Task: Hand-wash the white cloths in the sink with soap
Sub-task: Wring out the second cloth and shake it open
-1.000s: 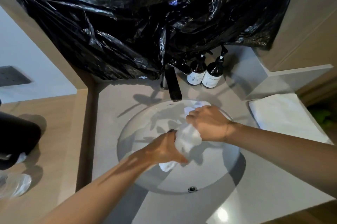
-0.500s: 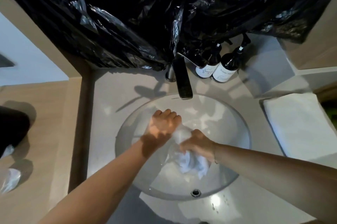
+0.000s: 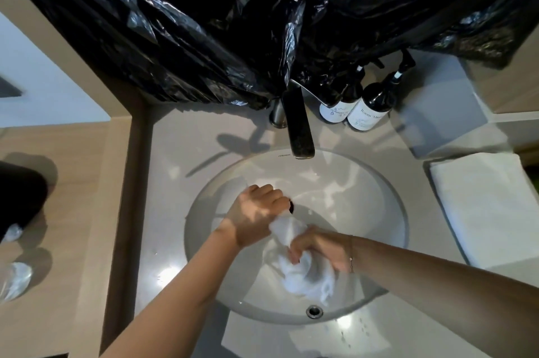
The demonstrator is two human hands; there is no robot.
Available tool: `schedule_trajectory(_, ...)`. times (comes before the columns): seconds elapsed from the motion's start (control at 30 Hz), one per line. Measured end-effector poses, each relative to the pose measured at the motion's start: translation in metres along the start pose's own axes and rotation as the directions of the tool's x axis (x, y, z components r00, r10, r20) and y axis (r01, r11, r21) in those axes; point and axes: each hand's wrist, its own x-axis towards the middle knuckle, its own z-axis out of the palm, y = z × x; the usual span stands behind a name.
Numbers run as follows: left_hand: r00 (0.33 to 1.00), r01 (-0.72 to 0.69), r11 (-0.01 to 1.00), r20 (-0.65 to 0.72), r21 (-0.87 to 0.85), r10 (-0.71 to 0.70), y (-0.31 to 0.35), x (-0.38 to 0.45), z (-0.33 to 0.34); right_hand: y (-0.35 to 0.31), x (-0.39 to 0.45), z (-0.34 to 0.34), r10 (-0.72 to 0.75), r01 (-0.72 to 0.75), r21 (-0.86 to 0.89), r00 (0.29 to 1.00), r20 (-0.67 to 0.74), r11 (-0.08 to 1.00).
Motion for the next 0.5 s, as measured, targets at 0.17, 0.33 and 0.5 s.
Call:
schedule_trajectory(0.17, 0.968, 0.25, 0.967, -0.007, -0.055, -0.251, 0.0, 0.005, -0.015, -0.015, -0.012, 0.002, -0.04, 0.04, -0.003, 0.989, -0.141, 0.999)
schedule_trajectory(0.33, 0.695, 0.719, 0.686, 0.12, -0.11, -0.709, 0.017, -0.02, -0.037, -0.001, -0.037, 0.004, -0.146, 0.215, 0.235, 0.949, -0.281, 0.948)
schedule_trajectory(0.5, 0.109, 0.786, -0.372, 0.702, -0.494, -0.703, 0.071, -0.032, -0.058, 0.01, -0.051, 0.009, -0.16, 0.424, 0.511, 0.862, -0.482, 0.748)
